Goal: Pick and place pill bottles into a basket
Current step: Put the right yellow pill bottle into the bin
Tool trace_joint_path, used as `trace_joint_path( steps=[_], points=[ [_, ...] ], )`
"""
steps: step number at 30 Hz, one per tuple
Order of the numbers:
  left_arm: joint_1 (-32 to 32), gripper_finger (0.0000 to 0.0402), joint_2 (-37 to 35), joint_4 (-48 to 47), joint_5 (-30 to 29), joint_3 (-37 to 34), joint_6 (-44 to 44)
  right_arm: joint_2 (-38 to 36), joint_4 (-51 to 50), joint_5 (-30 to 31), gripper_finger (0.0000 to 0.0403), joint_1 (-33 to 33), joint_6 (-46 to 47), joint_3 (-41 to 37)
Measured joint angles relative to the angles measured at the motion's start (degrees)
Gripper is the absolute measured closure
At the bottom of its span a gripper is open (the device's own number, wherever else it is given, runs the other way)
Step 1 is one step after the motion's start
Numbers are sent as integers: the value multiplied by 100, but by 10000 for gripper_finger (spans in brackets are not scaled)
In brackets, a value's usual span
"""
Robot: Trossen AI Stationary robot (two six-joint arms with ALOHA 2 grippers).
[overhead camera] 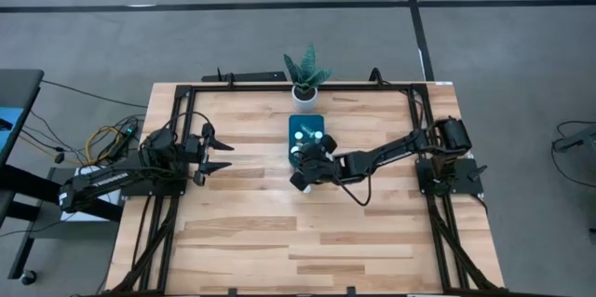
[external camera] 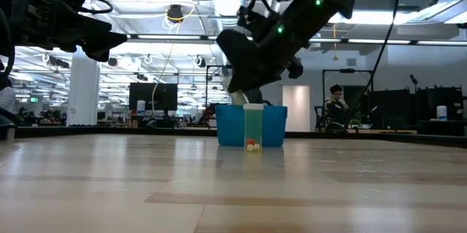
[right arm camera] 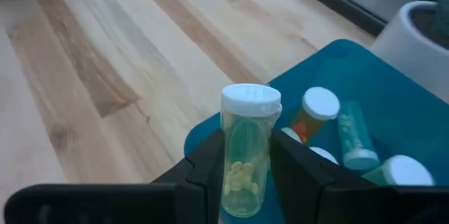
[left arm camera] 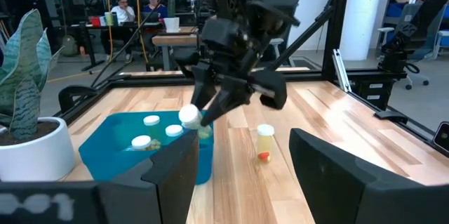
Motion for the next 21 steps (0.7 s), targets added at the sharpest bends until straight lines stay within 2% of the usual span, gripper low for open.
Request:
trace_joint_path(
  steps=[5, 21],
  points=[
    [1, 189, 0, 0, 0, 0, 0, 5, 479, -376, 304, 36, -270, -192],
    [2, 189, 0, 0, 0, 0, 0, 10, 476, -385, 304, 10, -428, -211]
  ],
)
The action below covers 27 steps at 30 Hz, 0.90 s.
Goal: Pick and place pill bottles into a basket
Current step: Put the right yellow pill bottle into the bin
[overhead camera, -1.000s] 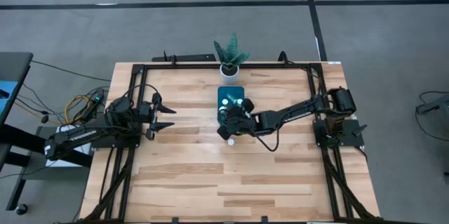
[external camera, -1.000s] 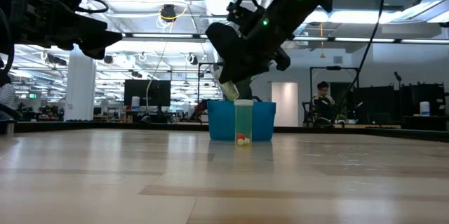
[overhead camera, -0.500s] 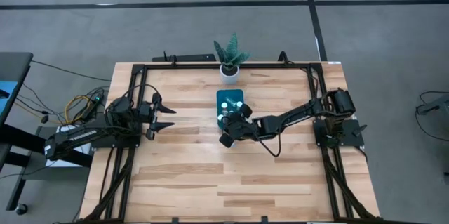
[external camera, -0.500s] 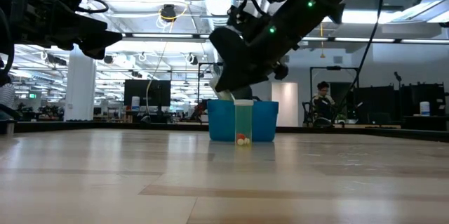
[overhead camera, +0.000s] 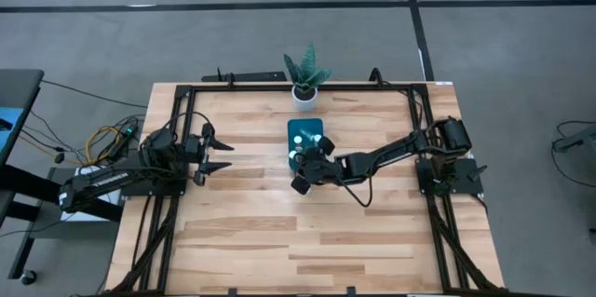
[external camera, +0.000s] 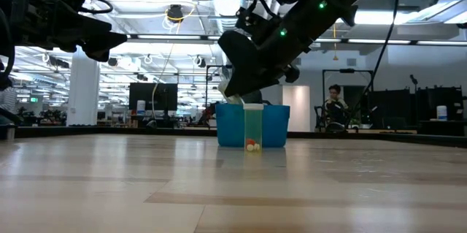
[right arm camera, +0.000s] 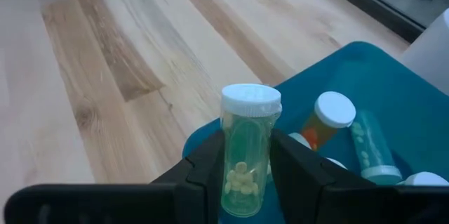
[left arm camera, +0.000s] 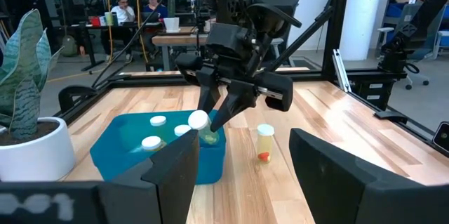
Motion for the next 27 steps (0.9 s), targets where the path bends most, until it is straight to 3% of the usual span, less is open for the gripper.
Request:
trace_joint_path(
  steps=[27],
  points=[
    [-1, 189, -2, 0, 0, -1, 0, -4, 0, -58, 304, 0, -150, 4]
  ],
)
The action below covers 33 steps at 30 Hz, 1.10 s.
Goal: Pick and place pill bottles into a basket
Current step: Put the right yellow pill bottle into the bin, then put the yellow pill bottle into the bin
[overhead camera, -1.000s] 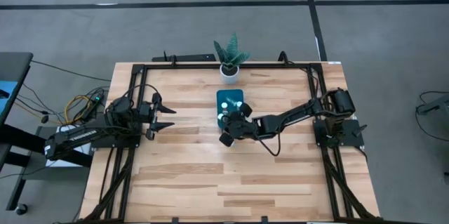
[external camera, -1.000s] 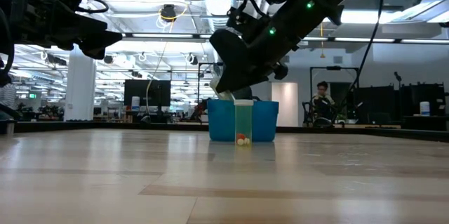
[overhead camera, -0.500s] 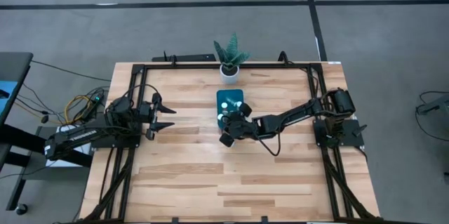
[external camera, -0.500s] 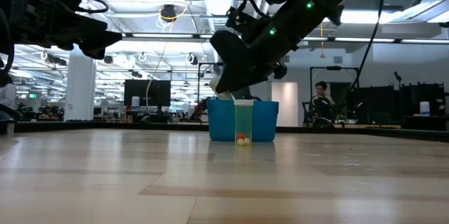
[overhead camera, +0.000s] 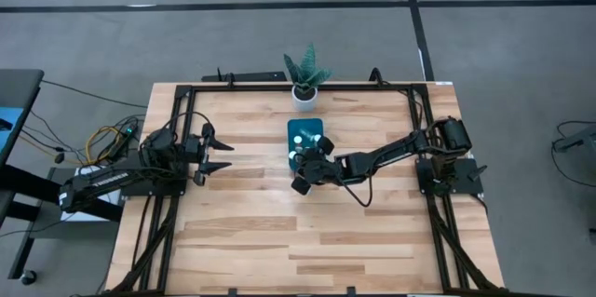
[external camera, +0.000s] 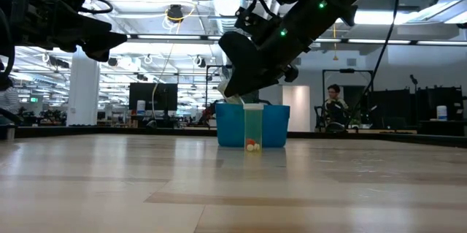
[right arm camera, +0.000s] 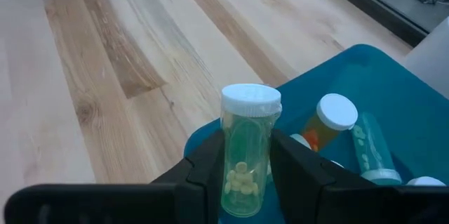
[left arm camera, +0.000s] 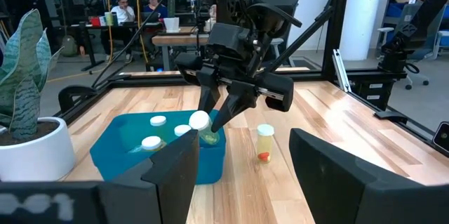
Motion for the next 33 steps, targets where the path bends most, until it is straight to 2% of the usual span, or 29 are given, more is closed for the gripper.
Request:
trace_joint_path(
  steps=[18, 27, 33],
  points=[
    [0, 189, 2, 0, 1, -1, 0, -2, 0, -23, 301, 1, 0, 4],
    [0, 189, 0, 0, 0, -2, 0, -2, -30, -23, 234, 2, 0, 4],
    [1, 189, 1, 0, 1, -1, 0, -4, -44, -1, 220, 7, -15, 9]
  ],
)
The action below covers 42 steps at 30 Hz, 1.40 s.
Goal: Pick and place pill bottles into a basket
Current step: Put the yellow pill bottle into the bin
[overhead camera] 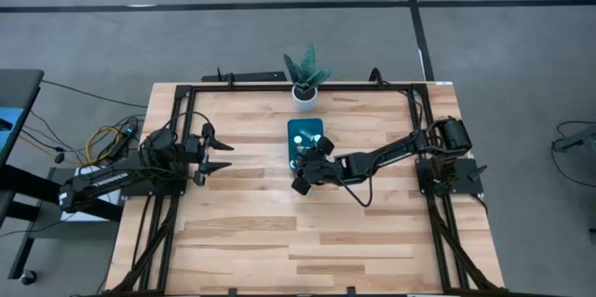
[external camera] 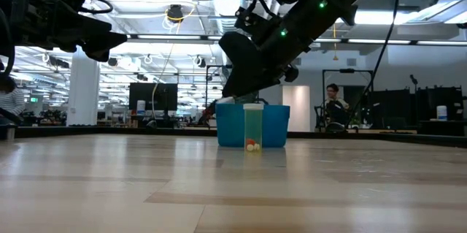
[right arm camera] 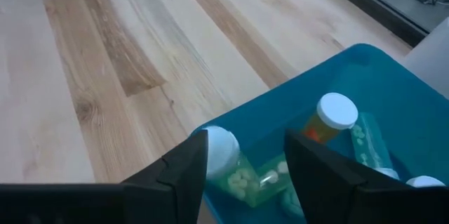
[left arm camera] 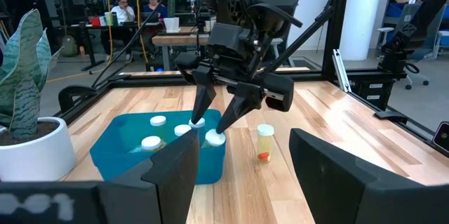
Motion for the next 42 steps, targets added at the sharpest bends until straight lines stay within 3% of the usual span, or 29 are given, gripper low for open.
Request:
trace_joint_path(
  steps=[5, 16, 20, 25, 32, 42],
  points=[
    [-1, 189, 0, 0, -1, 0, 0, -2, 3, 18, 225, 41, -7, 5],
    [-2, 189, -1, -1, 1, -1, 0, -488, 79, 145, 234, 387, -968, 477],
    [-2, 189, 1, -2, -3, 1, 0, -694, -301, -305, 233, 723, -1025, 591],
    [0, 189, 1, 0, -4, -1, 0, -771, -1179, -1510, 239, 986, -792, 609],
    [-2, 189, 1, 0, -8, 0, 0, -737, -1602, -1844, 246, 1005, -708, 311],
    [-1, 189, 1, 0, -13, 0, 0, -741, -1883, -1781, 235, 836, -950, 295]
  ],
)
